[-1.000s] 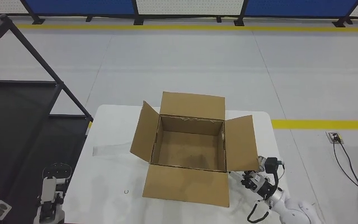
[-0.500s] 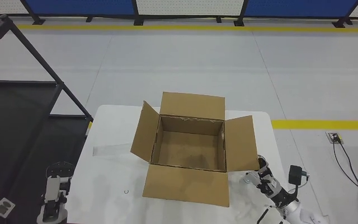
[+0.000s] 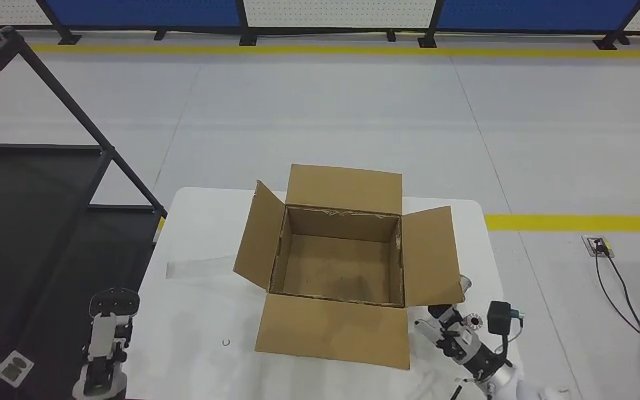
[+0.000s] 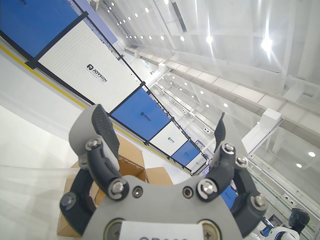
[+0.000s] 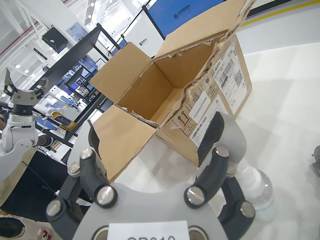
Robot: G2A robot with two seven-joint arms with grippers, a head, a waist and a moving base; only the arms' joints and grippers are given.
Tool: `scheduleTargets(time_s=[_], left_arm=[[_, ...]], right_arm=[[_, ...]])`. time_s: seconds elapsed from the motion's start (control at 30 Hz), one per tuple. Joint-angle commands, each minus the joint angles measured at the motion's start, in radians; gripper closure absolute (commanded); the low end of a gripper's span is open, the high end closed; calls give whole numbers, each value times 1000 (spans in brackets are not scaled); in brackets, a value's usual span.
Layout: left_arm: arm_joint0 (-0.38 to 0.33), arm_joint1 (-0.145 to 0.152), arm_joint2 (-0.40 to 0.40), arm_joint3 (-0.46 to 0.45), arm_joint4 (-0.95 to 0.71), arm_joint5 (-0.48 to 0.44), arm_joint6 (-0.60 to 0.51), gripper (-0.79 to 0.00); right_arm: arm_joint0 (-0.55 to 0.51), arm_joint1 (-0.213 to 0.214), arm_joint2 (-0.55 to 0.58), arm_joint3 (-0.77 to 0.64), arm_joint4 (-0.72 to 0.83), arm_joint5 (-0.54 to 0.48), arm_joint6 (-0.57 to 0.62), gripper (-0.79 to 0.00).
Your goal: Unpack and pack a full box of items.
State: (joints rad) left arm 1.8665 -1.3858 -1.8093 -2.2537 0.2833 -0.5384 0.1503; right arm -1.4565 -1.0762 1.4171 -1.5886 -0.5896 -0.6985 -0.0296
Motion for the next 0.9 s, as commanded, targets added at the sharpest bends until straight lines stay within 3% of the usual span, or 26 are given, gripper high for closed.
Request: scheduleTargets(time_s=[0.0,0.23,0.47,0.67,0.87], left_arm=[[2,0,-1,1,0,-3,4,-785],[14,-2,-5,0,-1,-10,14,-785],[21,-4,0,-4,9,-17,17,-785],[33,-6,-2,-7,12,-27,24,-785],[45,-7,-6,-9,10,-35,31,-785]], right_arm=[[-13,-2,1,-21,-21,16,-36,-785],[-49,-6,2,-59,-44,36,-47,-785],[3,-19,-63,-48,-32,118,21,-785],[25,-29,-85,-44,-76,193,-12,-785],[59,-40,-119,-9,-84,199,-37,-785]])
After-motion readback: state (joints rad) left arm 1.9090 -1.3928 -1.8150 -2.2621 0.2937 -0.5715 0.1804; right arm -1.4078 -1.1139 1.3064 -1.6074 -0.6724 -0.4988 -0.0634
